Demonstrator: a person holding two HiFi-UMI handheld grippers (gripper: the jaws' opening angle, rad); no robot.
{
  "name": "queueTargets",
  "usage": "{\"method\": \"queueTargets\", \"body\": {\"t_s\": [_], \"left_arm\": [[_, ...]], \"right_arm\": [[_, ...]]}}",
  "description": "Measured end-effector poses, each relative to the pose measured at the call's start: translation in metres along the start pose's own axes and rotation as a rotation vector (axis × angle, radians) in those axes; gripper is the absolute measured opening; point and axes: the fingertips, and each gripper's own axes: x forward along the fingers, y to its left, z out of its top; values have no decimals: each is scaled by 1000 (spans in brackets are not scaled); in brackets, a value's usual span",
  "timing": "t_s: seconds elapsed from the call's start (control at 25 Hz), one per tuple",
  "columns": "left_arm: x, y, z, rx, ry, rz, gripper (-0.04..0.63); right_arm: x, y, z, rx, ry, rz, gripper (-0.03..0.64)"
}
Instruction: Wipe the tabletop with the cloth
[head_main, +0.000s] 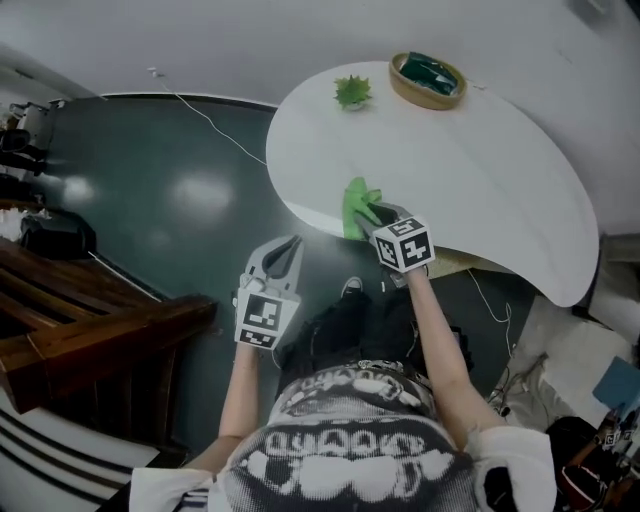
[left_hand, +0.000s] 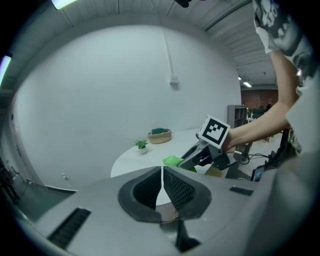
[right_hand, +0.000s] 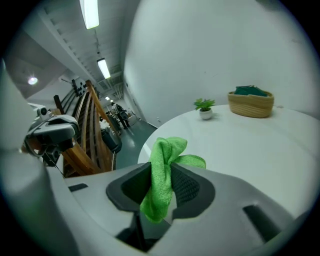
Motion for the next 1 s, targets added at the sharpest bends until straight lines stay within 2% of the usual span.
{"method": "queueTargets", "body": {"t_s": [0.24, 0.44, 0.72, 1.0], "left_arm": [[-33, 26, -35, -51, 26, 56, 12], [-41, 27, -48, -81, 27, 55, 12], [-19, 11, -31, -77, -3, 8, 12], [27, -37, 19, -21, -68, -104, 12]], "right_arm": [[50, 56, 0, -57, 65, 76, 120], [72, 68, -14, -83, 132, 82, 120], [54, 24, -45, -38, 188, 9, 120], [-6, -42, -68, 89, 144, -98, 120]]}}
